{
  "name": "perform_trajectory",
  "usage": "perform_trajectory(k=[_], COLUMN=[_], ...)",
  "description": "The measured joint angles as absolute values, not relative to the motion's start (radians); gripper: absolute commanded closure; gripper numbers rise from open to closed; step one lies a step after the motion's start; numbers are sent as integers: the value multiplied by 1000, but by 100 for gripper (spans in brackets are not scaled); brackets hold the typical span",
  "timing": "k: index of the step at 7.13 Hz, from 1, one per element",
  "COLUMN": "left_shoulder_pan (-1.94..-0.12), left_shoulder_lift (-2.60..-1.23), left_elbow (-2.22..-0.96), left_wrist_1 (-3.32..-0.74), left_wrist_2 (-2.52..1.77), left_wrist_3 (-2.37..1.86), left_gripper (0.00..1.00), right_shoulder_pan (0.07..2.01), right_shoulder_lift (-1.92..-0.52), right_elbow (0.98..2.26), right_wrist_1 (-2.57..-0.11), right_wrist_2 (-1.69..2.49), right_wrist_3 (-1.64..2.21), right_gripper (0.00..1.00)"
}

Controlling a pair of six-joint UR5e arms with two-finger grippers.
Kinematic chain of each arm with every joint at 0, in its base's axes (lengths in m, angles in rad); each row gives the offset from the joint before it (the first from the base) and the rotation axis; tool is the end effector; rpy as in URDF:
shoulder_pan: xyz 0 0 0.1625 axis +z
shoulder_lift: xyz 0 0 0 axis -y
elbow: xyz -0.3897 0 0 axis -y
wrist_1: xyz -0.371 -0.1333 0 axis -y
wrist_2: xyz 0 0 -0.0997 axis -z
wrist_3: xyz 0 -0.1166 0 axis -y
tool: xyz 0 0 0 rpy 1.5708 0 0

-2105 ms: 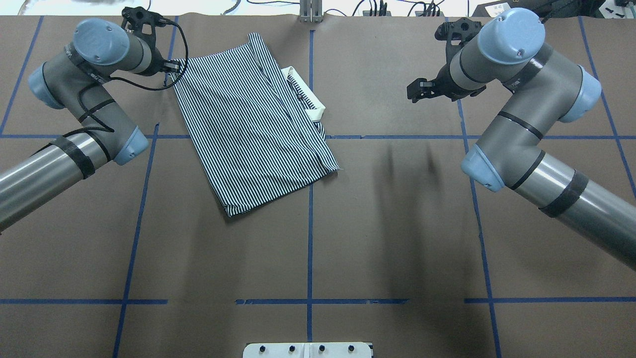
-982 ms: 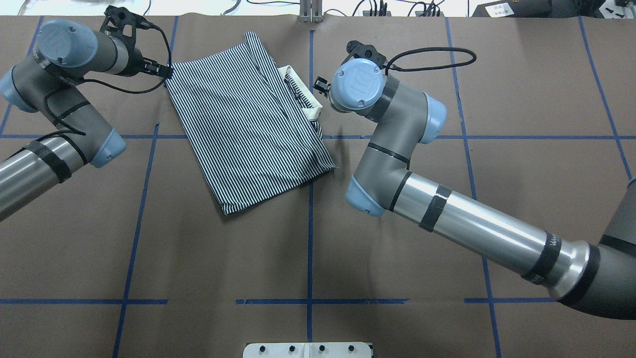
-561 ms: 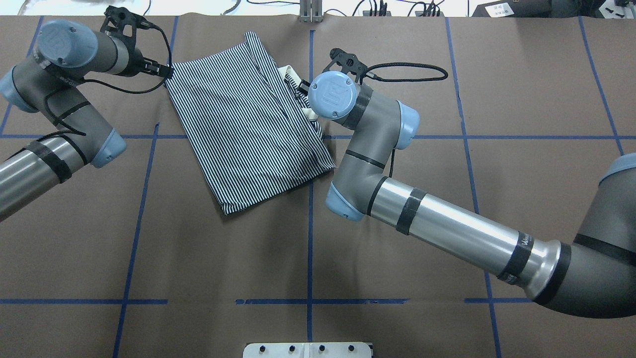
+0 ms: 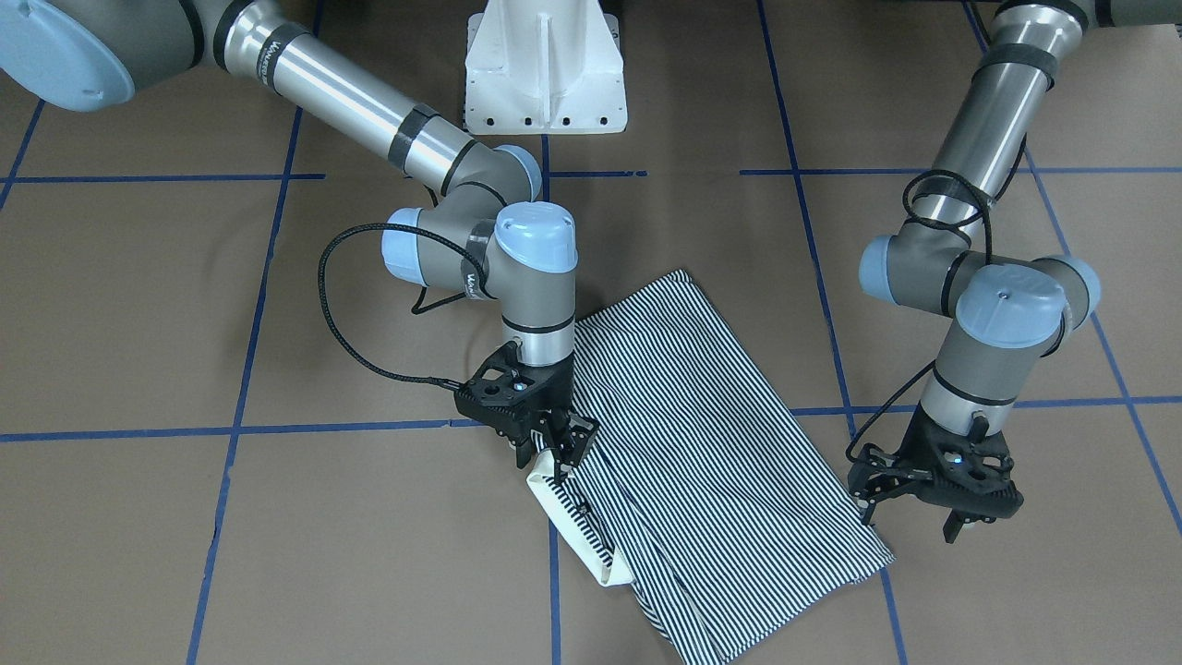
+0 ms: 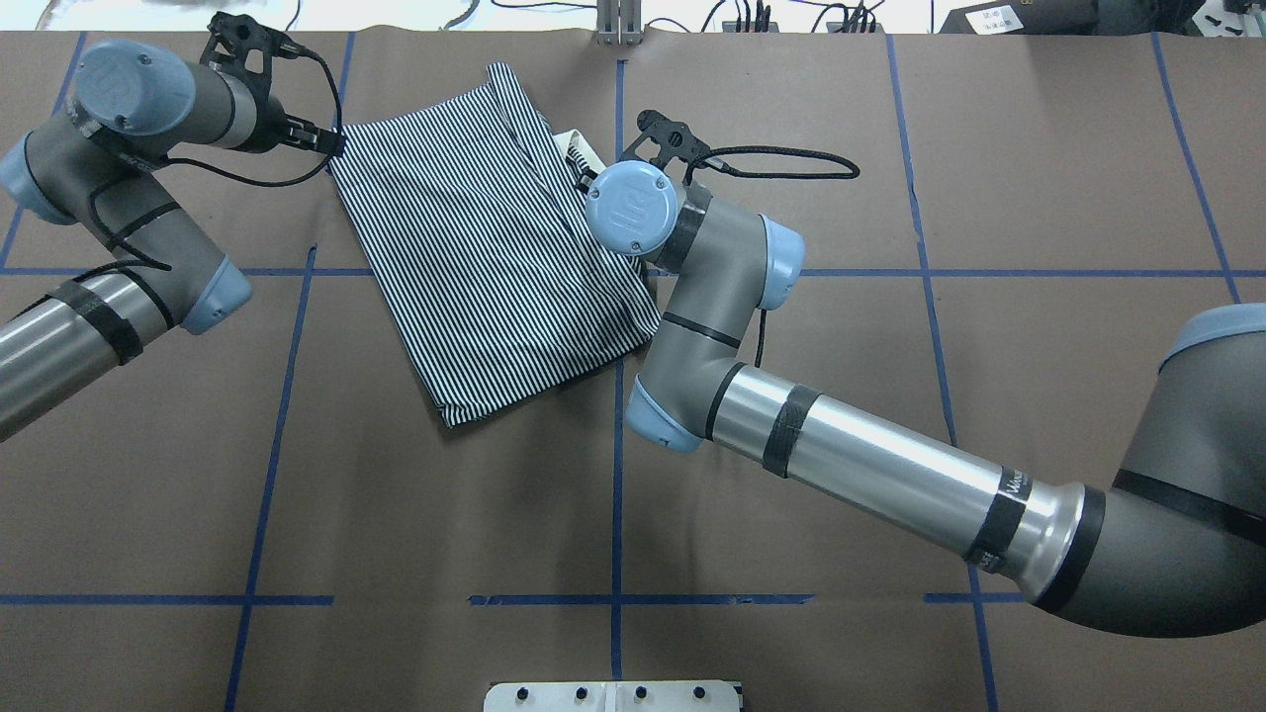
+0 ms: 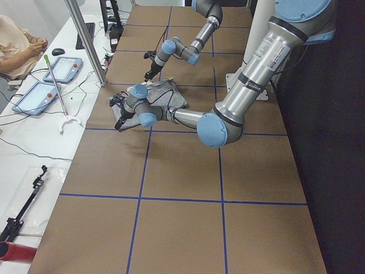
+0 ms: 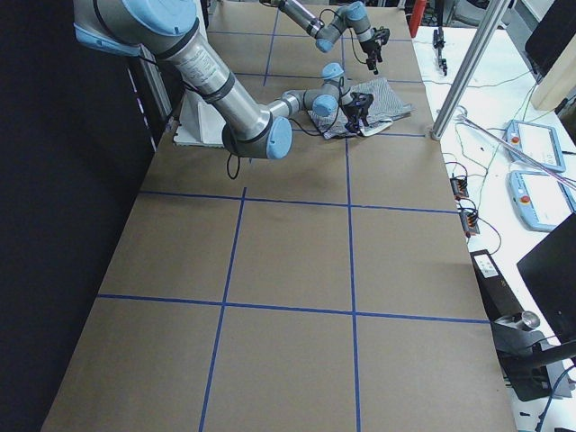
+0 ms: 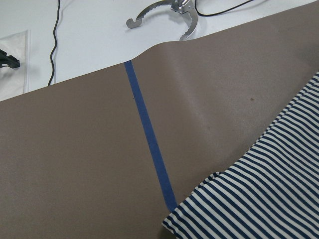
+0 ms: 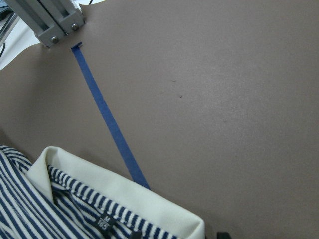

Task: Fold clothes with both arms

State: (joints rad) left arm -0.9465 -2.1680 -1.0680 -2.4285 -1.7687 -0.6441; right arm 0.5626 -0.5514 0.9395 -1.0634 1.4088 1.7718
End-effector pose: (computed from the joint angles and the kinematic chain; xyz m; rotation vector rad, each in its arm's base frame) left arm 0.3427 -0.6645 0.4349 0.6560 0.7093 0.0760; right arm -0.6188 -0.5700 0.2204 0.3179 -0.8757 0.7818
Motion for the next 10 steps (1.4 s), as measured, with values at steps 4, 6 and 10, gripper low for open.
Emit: perform_trajectory(k=[4, 6, 10], left_shoulder_pan=[-944, -940, -935], left_shoulder_lift=[-2168, -2169, -2169], left_elbow=[-1084, -1090, -1092], left_wrist_1=[-2428, -2428, -2430], left_wrist_2=[-1769, -1769, -1769], left_wrist_3=[-668, -681, -683], left_gripper=[0, 0, 0], right_shoulder_pan=[557, 555, 456], right_shoulder_lift=[-545, -620, -962], right_elbow=[925, 1039, 1442], right_wrist_1=[-1051, -1055, -1059], right_wrist_2=[1391, 1392, 1321], right_wrist_3=[1812, 1812, 1814], right_gripper=[100, 100, 100])
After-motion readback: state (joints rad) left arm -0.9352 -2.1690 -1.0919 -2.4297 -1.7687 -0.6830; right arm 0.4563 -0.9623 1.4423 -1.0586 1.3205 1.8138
